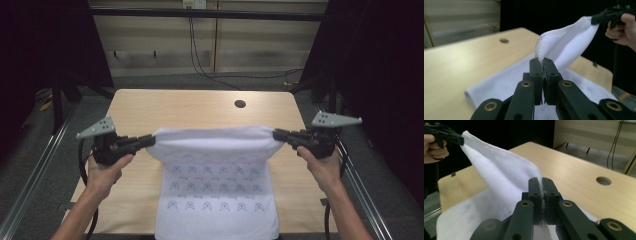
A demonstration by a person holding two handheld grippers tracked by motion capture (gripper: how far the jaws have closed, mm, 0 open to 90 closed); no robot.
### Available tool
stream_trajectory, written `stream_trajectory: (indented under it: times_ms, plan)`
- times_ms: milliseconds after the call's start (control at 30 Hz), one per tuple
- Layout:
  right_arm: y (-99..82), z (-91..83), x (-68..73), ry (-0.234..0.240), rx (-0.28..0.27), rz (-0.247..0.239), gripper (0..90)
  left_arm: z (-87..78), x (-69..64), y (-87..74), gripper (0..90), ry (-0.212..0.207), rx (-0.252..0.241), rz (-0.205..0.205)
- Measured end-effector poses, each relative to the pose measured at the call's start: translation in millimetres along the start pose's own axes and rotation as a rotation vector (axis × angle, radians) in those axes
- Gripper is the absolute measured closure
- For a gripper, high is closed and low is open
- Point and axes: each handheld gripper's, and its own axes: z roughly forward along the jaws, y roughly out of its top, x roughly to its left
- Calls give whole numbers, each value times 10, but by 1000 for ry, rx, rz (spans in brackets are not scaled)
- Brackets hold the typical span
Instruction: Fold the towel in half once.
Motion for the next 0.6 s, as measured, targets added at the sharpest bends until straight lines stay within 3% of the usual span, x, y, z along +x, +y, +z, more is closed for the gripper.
stream_trajectory:
  times_ms: [133,467,600]
  plan:
    - [-291,-52,130,31,39,4,864,61,-74,-377,867,-4,109,1]
    - [-1003,-157,482,88,203,16,842,7,-316,-947,853,-85,177,-11]
    - [-1330,-138,518,113,291,48,827,88,-390,-1150,853,-112,250,16]
